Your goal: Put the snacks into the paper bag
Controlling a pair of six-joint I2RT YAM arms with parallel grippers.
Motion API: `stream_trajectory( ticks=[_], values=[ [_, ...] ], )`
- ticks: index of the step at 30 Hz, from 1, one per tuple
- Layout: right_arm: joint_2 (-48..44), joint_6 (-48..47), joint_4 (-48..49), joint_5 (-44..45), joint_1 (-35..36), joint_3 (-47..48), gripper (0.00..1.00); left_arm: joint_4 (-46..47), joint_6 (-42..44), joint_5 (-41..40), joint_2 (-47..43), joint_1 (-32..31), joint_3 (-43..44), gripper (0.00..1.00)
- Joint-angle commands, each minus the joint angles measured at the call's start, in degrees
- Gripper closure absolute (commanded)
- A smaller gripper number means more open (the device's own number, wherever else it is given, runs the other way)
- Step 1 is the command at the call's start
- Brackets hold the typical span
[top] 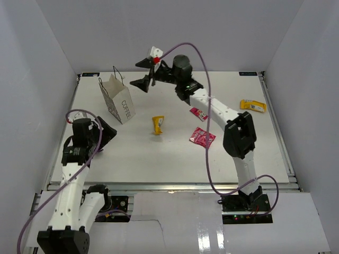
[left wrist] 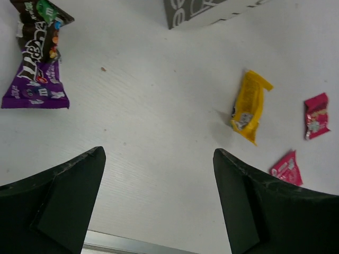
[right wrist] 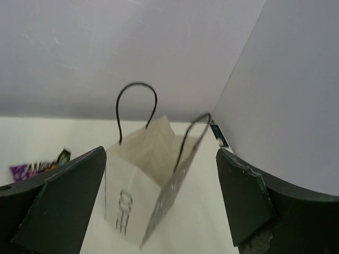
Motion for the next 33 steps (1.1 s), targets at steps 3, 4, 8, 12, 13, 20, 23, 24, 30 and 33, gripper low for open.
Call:
stream_trajectory(
  ticks=[3, 4, 8, 12, 13, 20, 23, 24, 30, 33],
  values=[
    [-13.80, -11.62, -33.16, -16.18, -9.26, -9.71, 0.10, -5.57, 4.37, -10.26, 12.70, 0.06, 6.26, 0.04],
    [-14.94, -13.91, -37.70, -16.63, -10.50, -11.12, 0.10, -5.83, 4.63, -11.31, 14.30, 0.06, 6.96, 0.03],
    [-24.85, -20.33, -46.53, -19.62, -17.62, -26.48, 0.10, -3.03, 8.32, -11.85, 23.17, 2.07, 7.93, 0.03],
    [-30.94, -32.18, -53.47, -19.09, -22.98, -38.10, 0.03, 1.80, 12.54, -11.50, 31.96, 6.47, 8.63, 0.03],
    [-31.82, -33.00, -54.87, -19.09, -23.69, -41.25, 0.01, 2.59, 14.20, -11.50, 34.94, 7.26, 8.90, 0.04],
    [-36.75, -33.09, -54.62, -21.03, -26.69, -49.45, 0.12, 11.47, 23.77, -14.41, 45.84, 10.08, 11.45, 0.12],
    [-37.19, -32.57, -54.54, -21.03, -27.04, -49.89, 0.14, 13.67, 26.08, -13.70, 50.77, 10.26, 12.67, 0.16],
    [-37.36, -32.39, -54.54, -21.03, -27.13, -49.81, 0.14, 13.76, 26.26, -13.35, 51.83, 10.52, 13.11, 0.19],
    [-38.24, -31.33, -54.54, -21.03, -28.09, -50.51, 0.15, 14.03, 25.65, -11.24, 56.23, 12.63, 14.87, 0.38],
    [-38.51, -30.72, -54.54, -21.03, -28.36, -51.12, 0.16, 14.90, 24.85, -10.80, 54.66, 12.89, 14.53, 0.46]
  ],
)
